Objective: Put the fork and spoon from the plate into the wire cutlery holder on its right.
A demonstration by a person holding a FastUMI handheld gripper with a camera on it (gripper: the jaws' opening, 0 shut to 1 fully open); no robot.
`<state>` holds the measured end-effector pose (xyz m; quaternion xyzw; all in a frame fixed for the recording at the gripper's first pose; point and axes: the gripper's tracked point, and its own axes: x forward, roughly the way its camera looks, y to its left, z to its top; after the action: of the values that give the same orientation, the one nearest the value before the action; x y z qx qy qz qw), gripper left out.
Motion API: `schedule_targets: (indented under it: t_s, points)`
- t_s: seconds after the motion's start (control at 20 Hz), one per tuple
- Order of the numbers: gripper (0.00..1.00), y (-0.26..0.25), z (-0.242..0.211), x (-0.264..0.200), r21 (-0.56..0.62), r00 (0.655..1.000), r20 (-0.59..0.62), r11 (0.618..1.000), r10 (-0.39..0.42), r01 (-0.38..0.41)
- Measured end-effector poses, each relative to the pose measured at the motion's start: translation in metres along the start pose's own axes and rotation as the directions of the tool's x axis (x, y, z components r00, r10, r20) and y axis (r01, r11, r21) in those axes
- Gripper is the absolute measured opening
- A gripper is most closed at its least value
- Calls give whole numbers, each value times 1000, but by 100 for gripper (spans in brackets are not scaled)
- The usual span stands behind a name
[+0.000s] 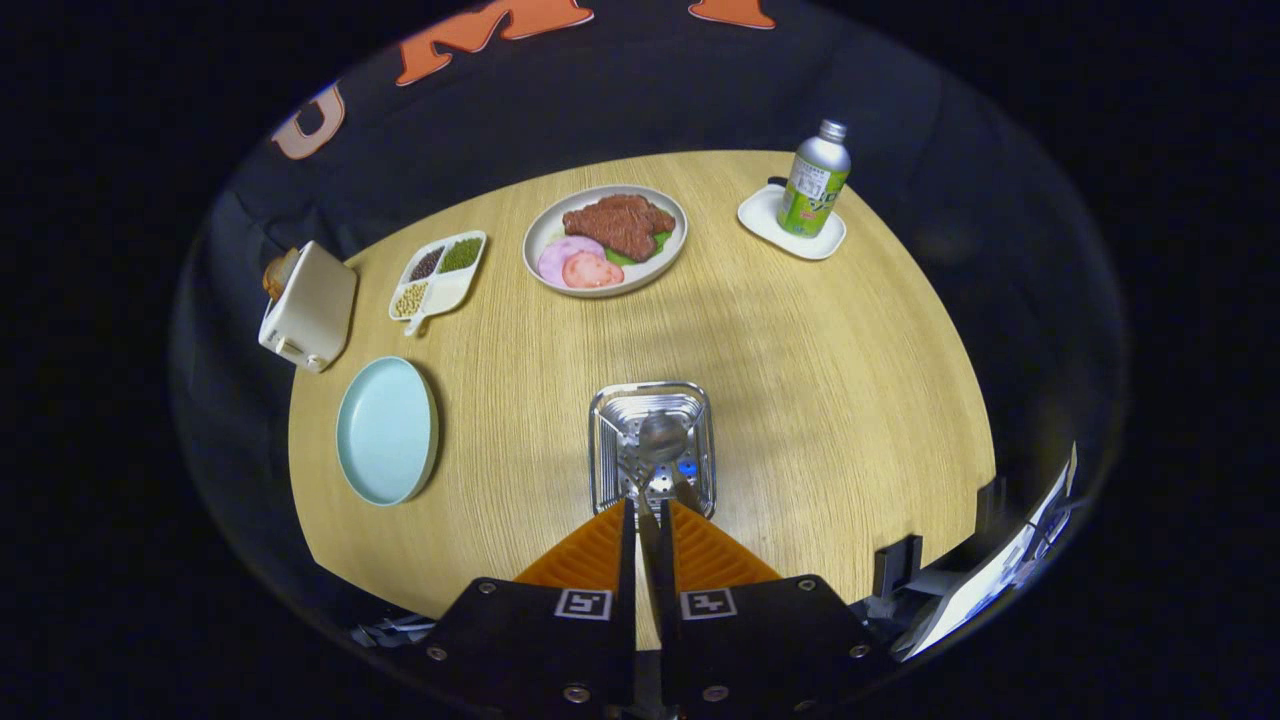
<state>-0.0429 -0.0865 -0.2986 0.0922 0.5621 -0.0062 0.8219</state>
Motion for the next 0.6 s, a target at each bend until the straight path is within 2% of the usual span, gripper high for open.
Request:
schedule_targets:
  t_s: [0.15, 0.25, 0.3, 0.35, 0.4, 0.55, 0.6]
  points:
    - [12, 6, 30, -23, 7, 990, 132, 999, 40, -42]
    - [18, 10, 58, -46, -8, 964, 260, 998, 60, -60]
    - [25, 12, 74, -60, -18, 942, 328, 998, 67, -64]
    - [28, 14, 90, -75, -26, 913, 403, 998, 66, -61]
    - [35, 15, 104, -91, -34, 882, 468, 998, 63, -54]
    - [38, 23, 143, -142, -73, 757, 649, 997, 72, -33]
    - [45, 25, 152, -160, -86, 713, 697, 996, 74, -18]
